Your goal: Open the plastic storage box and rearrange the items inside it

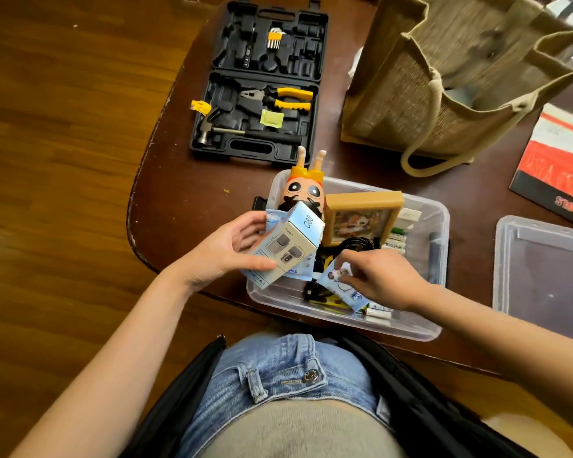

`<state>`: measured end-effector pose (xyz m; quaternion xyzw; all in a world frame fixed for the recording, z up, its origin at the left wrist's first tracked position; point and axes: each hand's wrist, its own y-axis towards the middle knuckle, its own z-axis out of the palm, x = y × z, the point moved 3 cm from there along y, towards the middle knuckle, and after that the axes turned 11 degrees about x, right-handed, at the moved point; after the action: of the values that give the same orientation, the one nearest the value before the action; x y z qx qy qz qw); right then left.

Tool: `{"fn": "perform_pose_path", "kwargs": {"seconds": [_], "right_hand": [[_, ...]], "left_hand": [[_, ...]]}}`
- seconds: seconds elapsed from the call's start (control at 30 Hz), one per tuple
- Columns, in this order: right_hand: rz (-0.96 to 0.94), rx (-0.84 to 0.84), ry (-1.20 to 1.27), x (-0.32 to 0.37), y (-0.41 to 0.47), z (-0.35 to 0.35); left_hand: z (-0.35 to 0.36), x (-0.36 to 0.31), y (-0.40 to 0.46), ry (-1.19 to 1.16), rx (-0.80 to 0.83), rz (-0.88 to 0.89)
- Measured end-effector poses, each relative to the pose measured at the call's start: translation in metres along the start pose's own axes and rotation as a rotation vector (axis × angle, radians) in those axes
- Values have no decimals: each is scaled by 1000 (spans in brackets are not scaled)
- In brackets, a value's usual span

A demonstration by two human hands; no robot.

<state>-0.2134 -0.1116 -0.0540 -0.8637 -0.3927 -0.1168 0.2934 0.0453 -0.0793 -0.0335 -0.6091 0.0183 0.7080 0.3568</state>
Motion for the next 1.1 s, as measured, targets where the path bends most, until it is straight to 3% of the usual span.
{"fn": "perform_pose_path", "kwargs": {"seconds": [0.2,0.33,0.6,0.77,0.93,1.1], "right_hand": [[567,140,-265,-60,-27,-4],[700,251,-295,-66,-4,8],[730,159,-277,-76,8,17],[723,267,-203,-74,8,11],[528,320,163,-61,-2,9],[479,232,85,-38,0,28]], "left_hand": [[13,6,17,48,79,-43],[17,5,22,86,100,-64],[7,2,9,117,25,-88],[3,5,2,136,-23,-63],[6,2,3,187,-44,-6],[13,-3,13,250,-21,-16]]}}
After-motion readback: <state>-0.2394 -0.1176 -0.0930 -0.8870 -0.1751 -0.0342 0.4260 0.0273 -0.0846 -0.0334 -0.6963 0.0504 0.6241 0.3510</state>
